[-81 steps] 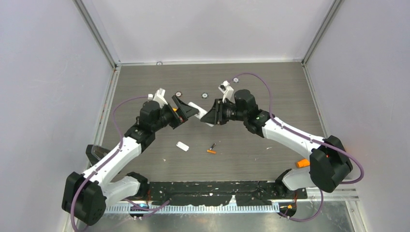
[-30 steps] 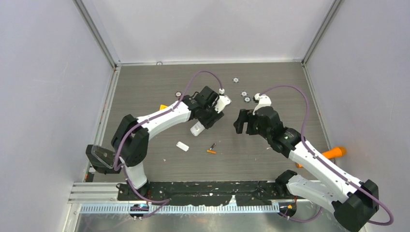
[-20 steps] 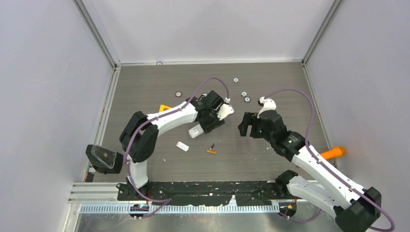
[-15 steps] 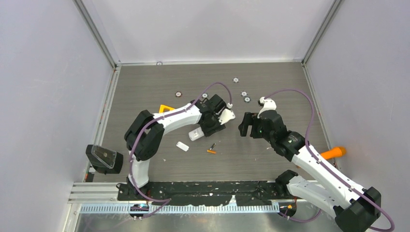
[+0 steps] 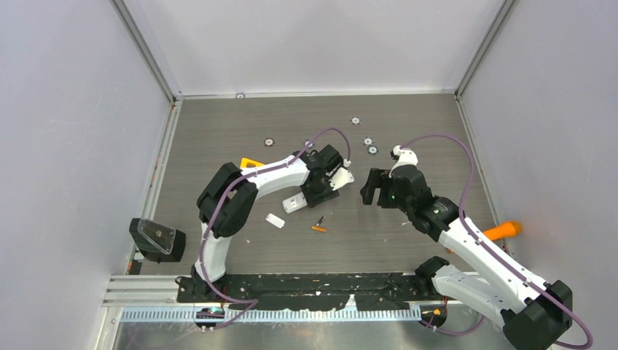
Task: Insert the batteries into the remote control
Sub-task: Place the remote control at the center of the board, then adjust the remote control at the center of the board.
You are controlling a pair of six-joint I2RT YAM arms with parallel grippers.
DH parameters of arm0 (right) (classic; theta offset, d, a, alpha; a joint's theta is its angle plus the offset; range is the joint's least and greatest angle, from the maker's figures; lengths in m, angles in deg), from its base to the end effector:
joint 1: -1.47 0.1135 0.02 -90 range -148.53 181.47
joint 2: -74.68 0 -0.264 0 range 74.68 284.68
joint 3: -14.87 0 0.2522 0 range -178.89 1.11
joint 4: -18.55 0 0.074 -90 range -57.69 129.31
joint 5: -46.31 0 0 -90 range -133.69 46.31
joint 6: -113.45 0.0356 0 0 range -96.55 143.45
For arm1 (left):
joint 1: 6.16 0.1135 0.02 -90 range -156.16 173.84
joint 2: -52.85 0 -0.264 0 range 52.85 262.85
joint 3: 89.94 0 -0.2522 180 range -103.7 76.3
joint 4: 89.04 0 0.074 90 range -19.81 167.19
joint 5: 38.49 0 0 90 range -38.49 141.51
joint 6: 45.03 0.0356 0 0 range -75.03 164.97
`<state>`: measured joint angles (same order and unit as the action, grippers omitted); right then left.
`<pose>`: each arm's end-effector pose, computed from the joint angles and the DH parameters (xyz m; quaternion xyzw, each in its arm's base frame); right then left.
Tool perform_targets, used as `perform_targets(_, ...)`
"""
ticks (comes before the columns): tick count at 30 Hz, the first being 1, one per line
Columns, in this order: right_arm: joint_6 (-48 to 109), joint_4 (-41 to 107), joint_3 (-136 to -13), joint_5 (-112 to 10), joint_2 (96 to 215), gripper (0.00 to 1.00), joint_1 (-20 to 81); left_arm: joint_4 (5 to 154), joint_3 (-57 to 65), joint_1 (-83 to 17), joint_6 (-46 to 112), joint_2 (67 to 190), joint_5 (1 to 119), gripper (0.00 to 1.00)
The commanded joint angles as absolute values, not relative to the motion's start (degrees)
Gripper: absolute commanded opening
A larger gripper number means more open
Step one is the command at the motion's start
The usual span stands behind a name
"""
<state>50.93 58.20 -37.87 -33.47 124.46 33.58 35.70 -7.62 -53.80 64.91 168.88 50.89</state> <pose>0.1633 0.0950 0.2630 0.0040 0.8911 0.1530 0.4273 0.2739 -0.2999 0.1662 0.5498 0.8230 -0.0289 0.1397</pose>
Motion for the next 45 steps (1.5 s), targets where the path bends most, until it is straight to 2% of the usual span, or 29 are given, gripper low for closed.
perform_targets(1, 52.25, 58.36, -38.98, -32.91, 123.92, 0.85, 33.21, 34.41, -9.21, -53.94, 65.15, 169.19, 50.44, 0.33)
perform_targets(5, 52.89, 59.02, -38.64, -32.97, 123.74, 0.85, 33.17, 34.54, -9.05, -53.89, 64.59, 168.36, 50.63, 0.47)
perform_targets(10, 53.98, 60.55, -38.71, -32.50, 123.69, 0.85, 33.18, 34.75, -9.05, -53.89, 64.48, 166.81, 51.24, 0.58)
perform_targets(18, 54.19, 61.65, -38.98, -32.72, 123.08, 0.85, 33.15, 33.98, -9.19, -53.84, 64.41, 165.45, 53.21, 0.64)
perform_targets(25, 55.52, 60.84, -38.49, -33.99, 123.97, 0.85, 33.14, 38.92, -4.08, -52.58, 59.01, 155.05, 58.56, 0.74)
perform_targets(31, 58.22, 53.43, -38.39, -37.70, 132.13, 0.77, 33.10, 46.08, 3.75, -52.57, 48.41, 146.85, 54.52, 0.76)
perform_targets(37, 58.40, 45.78, -42.83, -42.01, 146.62, 0.50, 33.18, 48.09, 9.50, -52.19, 30.01, 142.22, 47.48, 0.73)
perform_targets(42, 57.33, 43.94, -50.64, -41.83, 158.00, 0.48, 33.90, 49.19, 17.24, -47.37, 14.30, 138.86, 49.34, 0.73)
perform_targets(45, 56.54, 44.12, -54.42, -40.74, 164.93, 0.52, 34.94, 50.93, 21.27, -42.05, 8.95, 136.75, 53.56, 0.72)
